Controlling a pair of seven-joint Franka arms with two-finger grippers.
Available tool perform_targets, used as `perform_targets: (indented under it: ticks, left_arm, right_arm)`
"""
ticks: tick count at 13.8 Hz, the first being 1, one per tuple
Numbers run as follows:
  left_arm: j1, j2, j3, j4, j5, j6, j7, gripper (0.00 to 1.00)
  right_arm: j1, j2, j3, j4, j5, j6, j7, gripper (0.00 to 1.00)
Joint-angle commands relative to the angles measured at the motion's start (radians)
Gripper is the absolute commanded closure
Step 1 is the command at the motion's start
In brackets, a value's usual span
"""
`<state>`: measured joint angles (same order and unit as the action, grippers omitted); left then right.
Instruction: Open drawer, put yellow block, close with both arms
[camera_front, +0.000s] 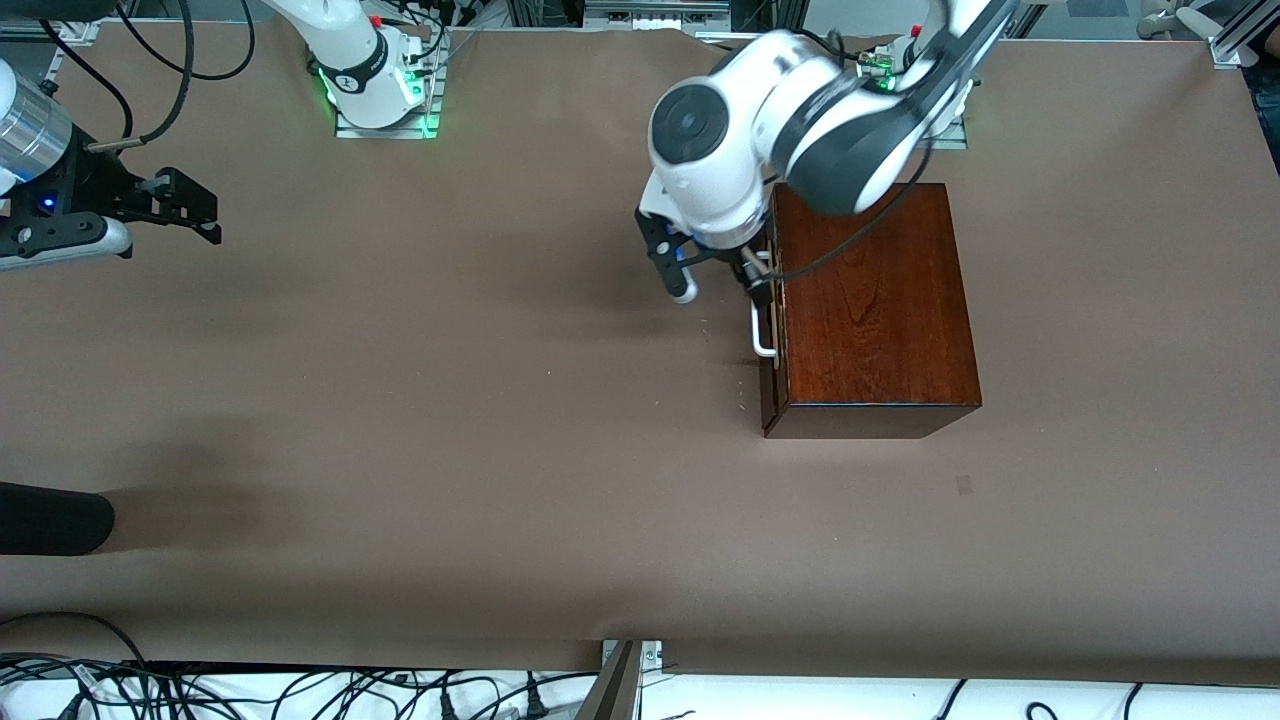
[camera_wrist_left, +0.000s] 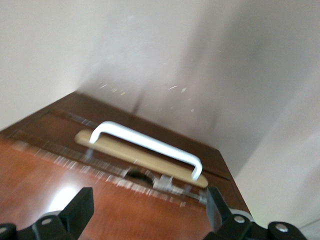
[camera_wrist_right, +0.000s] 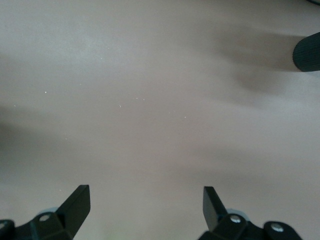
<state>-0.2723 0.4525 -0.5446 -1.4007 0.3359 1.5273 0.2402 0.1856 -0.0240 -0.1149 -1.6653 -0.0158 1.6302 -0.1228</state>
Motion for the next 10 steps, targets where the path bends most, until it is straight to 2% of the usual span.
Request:
perform_targets:
  ticks: [1, 6, 8, 10]
  left_arm:
    - [0.085, -0.099, 0.003, -0.008, -0.011, -0.033, -0.073, 0.0]
    - [0.295, -0.121, 0.0, 0.133, -0.028, -0.062, -0.079, 0.0]
    - [0.343, -0.121, 0.005, 0.19, -0.026, -0.067, -0.085, 0.0]
    - [0.407, -0.129, 0.014, 0.215, -0.076, -0.094, -0.146, 0.0]
  right_arm:
    - [-0.001, 0.001, 0.004, 0.018, 0.005, -0.02, 0.014, 0.0]
    - [-0.001, 0.001, 0.004, 0.018, 0.005, -0.018, 0.014, 0.0]
    - [-0.001, 0.0, 0.004, 0.018, 0.007, -0.018, 0.014, 0.0]
    - [0.0, 0.0, 0.007, 0.018, 0.007, -0.018, 0.014, 0.0]
